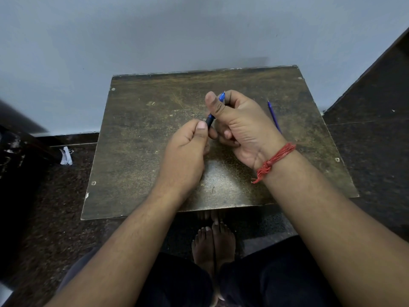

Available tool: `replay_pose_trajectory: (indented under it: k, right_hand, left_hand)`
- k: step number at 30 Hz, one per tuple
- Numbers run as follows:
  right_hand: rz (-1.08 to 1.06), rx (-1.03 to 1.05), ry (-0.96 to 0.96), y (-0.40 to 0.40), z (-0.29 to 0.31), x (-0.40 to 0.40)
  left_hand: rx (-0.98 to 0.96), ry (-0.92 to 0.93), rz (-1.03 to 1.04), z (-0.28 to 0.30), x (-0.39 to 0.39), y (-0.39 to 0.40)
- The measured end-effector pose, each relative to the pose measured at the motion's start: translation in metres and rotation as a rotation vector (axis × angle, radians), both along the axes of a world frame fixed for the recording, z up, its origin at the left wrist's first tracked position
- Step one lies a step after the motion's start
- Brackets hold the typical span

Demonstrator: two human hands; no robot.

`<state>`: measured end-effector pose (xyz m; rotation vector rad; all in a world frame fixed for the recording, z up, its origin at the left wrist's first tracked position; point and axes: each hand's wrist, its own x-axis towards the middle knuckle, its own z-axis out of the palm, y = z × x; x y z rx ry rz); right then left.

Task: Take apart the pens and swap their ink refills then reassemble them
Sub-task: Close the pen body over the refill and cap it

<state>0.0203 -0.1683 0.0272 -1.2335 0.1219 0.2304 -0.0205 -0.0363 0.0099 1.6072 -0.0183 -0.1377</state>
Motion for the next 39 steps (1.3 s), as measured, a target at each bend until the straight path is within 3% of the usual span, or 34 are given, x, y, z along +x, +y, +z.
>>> replay_pose_trajectory:
  k: [9, 20, 25, 34, 39]
  right_hand:
    - [0.092, 0.127, -0.027, -0.013, 0.001, 0.003]
    - [0.019, -0.009, -0.005, -0.004, -0.002, 0.002]
    - [0.113, 0.131, -0.036, -0.011, -0.001, 0.004]
    - [-0.012, 0.025, -0.004, -0.004, -0.002, 0.003]
    - [0.080, 0.089, -0.029, -0.008, -0.001, 0.002]
  left_hand:
    - [-0.059, 0.018, 0.044, 0.002, 0.002, 0.001]
    - [-0.056, 0.011, 0.027, -0.001, 0.002, 0.000]
    - [-0.112, 0.029, 0.043, 0.000, 0.003, 0.002]
    - [-0.053, 0.005, 0.015, -0.001, 0.000, -0.001]
    - [-0.106, 0.023, 0.052, 0.000, 0.003, 0.001]
